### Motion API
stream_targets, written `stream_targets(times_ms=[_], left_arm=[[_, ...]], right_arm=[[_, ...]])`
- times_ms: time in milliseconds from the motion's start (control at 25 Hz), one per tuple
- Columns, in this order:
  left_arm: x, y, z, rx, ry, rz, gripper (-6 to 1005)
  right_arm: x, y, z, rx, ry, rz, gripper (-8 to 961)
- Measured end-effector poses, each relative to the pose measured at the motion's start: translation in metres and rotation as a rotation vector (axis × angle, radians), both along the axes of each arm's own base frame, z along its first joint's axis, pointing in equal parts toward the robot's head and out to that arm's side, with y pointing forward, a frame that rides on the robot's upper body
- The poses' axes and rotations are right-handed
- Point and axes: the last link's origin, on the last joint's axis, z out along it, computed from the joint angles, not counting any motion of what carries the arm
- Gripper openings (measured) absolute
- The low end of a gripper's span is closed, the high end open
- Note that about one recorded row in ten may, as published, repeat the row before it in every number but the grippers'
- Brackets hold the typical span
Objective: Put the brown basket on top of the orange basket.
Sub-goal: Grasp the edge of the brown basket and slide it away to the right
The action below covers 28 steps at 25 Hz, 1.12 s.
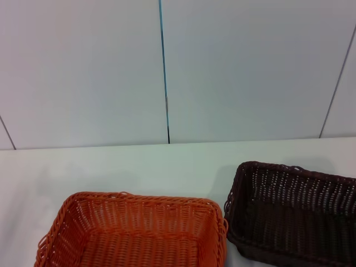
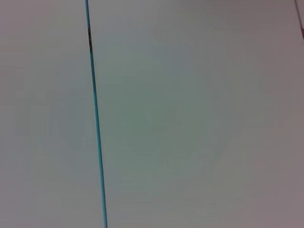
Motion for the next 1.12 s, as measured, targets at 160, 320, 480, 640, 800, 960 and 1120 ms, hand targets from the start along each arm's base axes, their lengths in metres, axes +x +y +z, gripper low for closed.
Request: stream_targets(times_ms=[160,320,480,640,800,960,1120], left_arm=[[-0.002,-0.001,0.002,0.004,0.001,0.008,688],[-0.005,-0.002,0.003,0.006,-0.002,0.018,687],[-0.005,-0.002,0.004,0.007,0.0,0.02,687],[-0.006,-0.002,0.004,0.007,0.002,0.02,687],[-0.007,-0.002,0.006,0.008,0.006,0.022,686],[-0.006,-0.002,0.008,0.009,0.01,0.02,686],[-0.008,-0.001,0.01,0.002,0.001,0.039,685]], right_arm=[[0.004,0.002,-0.007,-0.005,-0.007,-0.016,729],[0.008,0.003,-0.011,0.005,-0.002,-0.018,721],[0.008,0.005,-0.011,0.022,0.003,-0.017,712],[0.006,0.007,-0.011,0.035,0.007,-0.012,704],[0.005,0.008,-0.011,0.031,0.003,-0.01,695],[0.005,0.008,-0.011,0.031,0.004,-0.01,687],[0.006,0.007,-0.013,0.023,0.002,-0.013,543]])
